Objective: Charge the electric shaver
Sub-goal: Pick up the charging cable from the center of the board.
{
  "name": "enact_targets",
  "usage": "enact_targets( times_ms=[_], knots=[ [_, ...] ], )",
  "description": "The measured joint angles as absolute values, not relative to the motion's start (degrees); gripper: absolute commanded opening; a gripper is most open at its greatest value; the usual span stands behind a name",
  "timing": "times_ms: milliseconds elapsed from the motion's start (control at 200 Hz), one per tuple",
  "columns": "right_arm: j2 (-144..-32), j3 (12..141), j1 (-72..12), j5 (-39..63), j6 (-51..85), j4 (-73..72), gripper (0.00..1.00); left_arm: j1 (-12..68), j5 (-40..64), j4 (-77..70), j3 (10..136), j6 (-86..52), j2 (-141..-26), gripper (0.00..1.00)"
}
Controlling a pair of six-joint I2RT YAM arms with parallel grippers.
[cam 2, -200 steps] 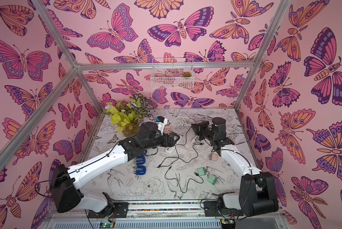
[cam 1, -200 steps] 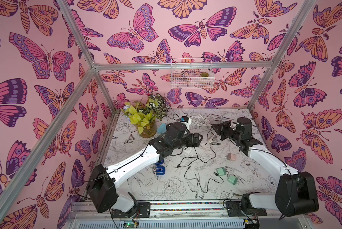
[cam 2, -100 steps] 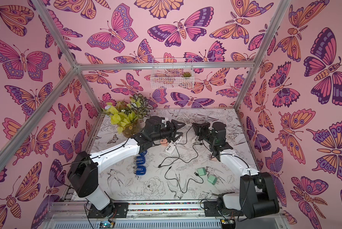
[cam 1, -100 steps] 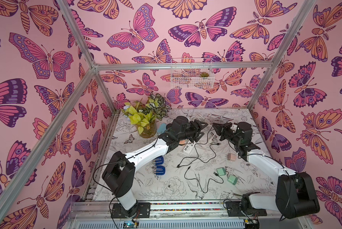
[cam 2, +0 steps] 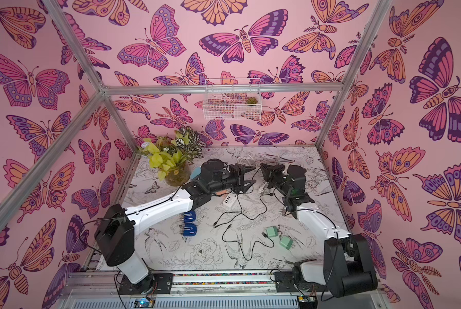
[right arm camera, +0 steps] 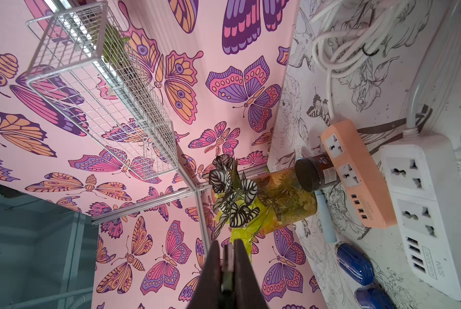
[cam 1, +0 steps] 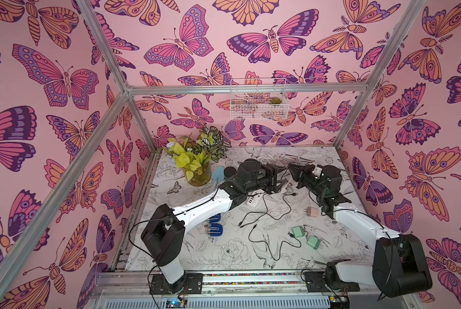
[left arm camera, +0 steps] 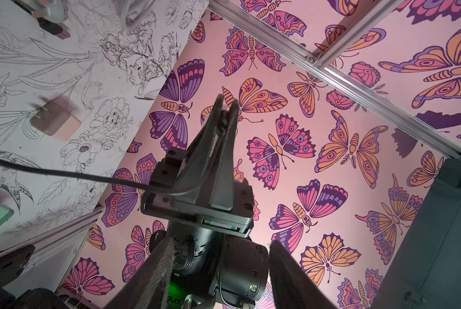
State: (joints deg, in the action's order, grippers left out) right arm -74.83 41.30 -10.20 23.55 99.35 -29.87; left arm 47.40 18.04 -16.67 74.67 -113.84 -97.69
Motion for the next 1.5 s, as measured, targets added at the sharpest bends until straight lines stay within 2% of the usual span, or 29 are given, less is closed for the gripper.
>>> enact_targets(
  times_ms=[260, 506, 801, 931, 977, 1122, 1222, 1327, 1502],
  knots=[
    [-72.93, 38.37, -11.05, 23.57, 100.84, -30.68, 0.0, 47.11, 16.43, -18.11, 77.87, -115.5, -103.79, 0.38],
    [-70.98, 37.36, -11.05, 23.64, 101.84, -30.15, 0.0, 45.98, 16.23, -18.26, 77.91, -115.07, -105.01, 0.21],
    [-70.46, 37.36, -11.14, 24.29, 102.02, -28.8, 0.0, 45.65, 16.53, -18.79, 77.91, -114.45, -105.27, 0.15],
    [-70.63, 37.36, -11.35, 24.58, 102.02, -28.29, 0.0, 45.63, 16.75, -19.7, 77.93, -114.17, -105.91, 0.0],
    [-70.83, 37.36, -11.35, 24.69, 102.02, -27.92, 0.0, 45.58, 16.8, -19.73, 77.91, -114.08, -106.06, 0.0],
    [-71.11, 37.5, -11.4, 25.56, 102.0, -26.5, 0.26, 45.01, 17.56, -19.73, 77.91, -112.66, -106.13, 0.0],
    [-71.11, 37.5, -11.2, 25.85, 102.17, -25.15, 0.33, 44.25, 18.04, -20.21, 77.41, -111.55, -105.93, 0.0],
    [-71.05, 37.5, -10.63, 25.98, 102.17, -24.16, 0.33, 43.44, 18.26, -20.64, 75.72, -110.96, -105.19, 0.0],
    [-71.11, 37.56, -10.31, 26.63, 102.78, -23.99, 0.19, 43.09, 18.5, -20.86, 74.74, -110.37, -105.01, 0.0]
  ],
)
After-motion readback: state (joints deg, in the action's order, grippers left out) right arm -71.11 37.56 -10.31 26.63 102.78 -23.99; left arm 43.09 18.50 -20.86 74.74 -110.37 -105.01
